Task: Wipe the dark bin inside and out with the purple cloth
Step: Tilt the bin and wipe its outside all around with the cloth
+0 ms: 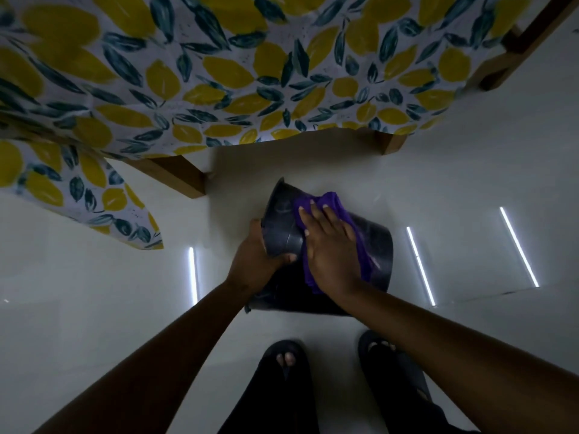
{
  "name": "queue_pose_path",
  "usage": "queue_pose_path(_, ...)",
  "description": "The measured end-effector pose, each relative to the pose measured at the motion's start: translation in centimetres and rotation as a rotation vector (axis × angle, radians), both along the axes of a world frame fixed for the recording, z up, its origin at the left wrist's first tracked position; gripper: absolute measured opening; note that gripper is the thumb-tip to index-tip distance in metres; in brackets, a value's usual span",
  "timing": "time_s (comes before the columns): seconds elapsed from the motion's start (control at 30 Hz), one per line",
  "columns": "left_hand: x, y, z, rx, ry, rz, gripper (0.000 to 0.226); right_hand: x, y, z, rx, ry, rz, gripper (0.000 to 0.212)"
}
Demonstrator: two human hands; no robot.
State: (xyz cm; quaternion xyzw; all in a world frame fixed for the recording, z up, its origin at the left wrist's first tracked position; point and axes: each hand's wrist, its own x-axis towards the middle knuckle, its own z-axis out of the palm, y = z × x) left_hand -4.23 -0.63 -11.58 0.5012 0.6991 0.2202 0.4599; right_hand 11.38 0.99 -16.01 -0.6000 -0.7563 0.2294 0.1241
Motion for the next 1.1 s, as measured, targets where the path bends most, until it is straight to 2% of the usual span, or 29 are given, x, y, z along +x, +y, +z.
queue_pose_path(0.17,-0.1,-0.5,-0.1,-0.016,-0.022,0.015,0.069,-0.5,3.5,-0.6,-0.022,0.025,0.085,0.048)
queue_pose_path(0.3,-0.3,0.1,0.1,-0.031,-0.034,-0.005,0.065,3.2,5.6,-1.2,-0.208,0.058,-0.224,0.037)
queue_pose_path(0.37,-0.4,0.0,-0.1,-0.041,-0.01,-0.042,0.065,4.7,3.3,-1.2,-0.214,0.061,-0.341,0.038)
queue_pose_path(0.53,-1.0,-1.0,-0.6,-0.045,0.021,-0.074,0.064,1.9,-2.2,-0.6,-0.092,0.027,-0.182,0.045)
queue_pose_path(0.63,-1.3,-1.6,-0.8,-0.057,0.038,-0.063,0.07,-1.0,-1.8,-0.1,-0.008,-0.045,-0.008,0.051)
queue_pose_path(0.73,-1.5,-1.9,-0.9,-0.079,0.017,-0.056,0.072,-1.2,0.8,-0.7,-0.026,-0.034,0.105,0.05)
queue_pose_path(0.8,-1.3,-1.6,-0.6,-0.083,0.008,-0.06,0.067,0.0,2.9,-1.0,-0.073,0.039,0.053,0.046)
queue_pose_path(0.87,-1.0,-1.4,-0.4,-0.079,0.008,-0.067,0.065,1.7,4.1,-1.0,-0.159,0.103,-0.104,0.041)
queue_pose_path(0.97,-1.2,-1.2,-0.4,-0.097,-0.002,-0.101,0.066,3.0,1.1,-0.8,-0.173,0.081,-0.278,0.042)
queue_pose_path(1.1,-2.4,-1.7,-0.7,-0.104,0.015,-0.141,0.07,1.3,-4.8,-0.1,-0.118,-0.059,-0.07,0.055)
